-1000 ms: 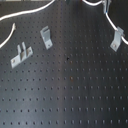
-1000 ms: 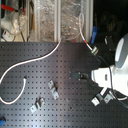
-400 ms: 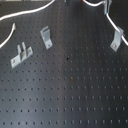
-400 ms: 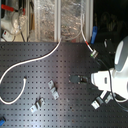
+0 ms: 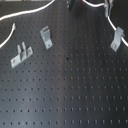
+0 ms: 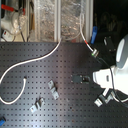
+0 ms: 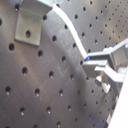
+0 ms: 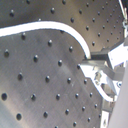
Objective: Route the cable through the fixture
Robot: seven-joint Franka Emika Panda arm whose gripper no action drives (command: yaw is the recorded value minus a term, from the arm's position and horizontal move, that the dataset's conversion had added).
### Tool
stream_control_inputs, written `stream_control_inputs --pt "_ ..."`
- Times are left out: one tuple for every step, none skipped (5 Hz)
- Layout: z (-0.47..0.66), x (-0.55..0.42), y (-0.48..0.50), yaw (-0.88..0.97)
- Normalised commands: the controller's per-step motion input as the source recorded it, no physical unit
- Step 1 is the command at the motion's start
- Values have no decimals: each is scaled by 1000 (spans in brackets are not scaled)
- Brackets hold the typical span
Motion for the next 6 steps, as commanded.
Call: stream_control_inputs --pt "138 0 13 14" --pt "283 59 53 106" --pt "297 99 138 186" --pt "213 223 226 103" --pt "115 371 65 -137" --pt "184 368 9 -286"
